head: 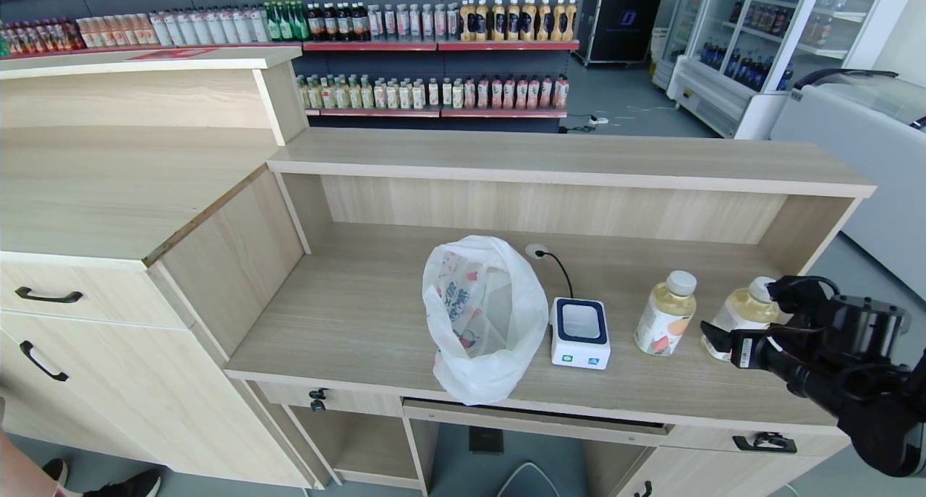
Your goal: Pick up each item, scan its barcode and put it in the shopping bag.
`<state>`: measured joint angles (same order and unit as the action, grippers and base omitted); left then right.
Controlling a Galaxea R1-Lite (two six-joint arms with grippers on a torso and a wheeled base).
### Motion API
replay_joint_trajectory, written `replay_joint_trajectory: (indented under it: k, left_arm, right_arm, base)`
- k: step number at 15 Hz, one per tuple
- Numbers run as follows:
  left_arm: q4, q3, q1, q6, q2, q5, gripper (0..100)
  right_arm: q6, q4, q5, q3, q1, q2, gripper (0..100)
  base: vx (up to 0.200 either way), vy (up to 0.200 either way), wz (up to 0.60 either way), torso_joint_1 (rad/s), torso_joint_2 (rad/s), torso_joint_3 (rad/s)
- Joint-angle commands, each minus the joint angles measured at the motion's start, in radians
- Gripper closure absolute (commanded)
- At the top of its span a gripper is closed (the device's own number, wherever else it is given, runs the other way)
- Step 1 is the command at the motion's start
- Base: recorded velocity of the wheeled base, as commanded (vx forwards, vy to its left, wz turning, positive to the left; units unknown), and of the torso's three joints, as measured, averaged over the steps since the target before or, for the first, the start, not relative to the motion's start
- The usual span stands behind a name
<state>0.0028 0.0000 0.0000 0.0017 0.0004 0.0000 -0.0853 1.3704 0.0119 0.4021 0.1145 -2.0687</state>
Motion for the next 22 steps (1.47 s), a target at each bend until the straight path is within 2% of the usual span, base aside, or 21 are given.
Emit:
replay_joint_trajectory:
  k: [1,5,17,22]
  left_arm:
    - [0.000,0.000,0.000,0.000,0.000,0.000,0]
    - [0.000,0.000,0.000,0.000,0.000,0.000,0]
    - [0.000,0.000,0.000,0.000,0.000,0.000,0]
    - [0.000,0.000,0.000,0.000,0.000,0.000,0]
  right_arm:
    - [0.004,-0.001,0.000,0.046,-0.027,-0.037,0]
    - [0.025,-0.011,0.000,0.121,-0.084,-0.091,0]
    - [0.030,-0.013,-0.009,0.276,-0.177,-0.241,0]
    - [0.033,-0.010,-0.033,0.339,-0.185,-0.294,0]
  base:
    - [0.000,0.000,0.00,0.000,0.00,0.000]
    - [0.000,0.000,0.00,0.000,0.00,0.000]
    - [0.000,0.000,0.00,0.000,0.00,0.000]
    - [0.000,0.000,0.00,0.000,0.00,0.000]
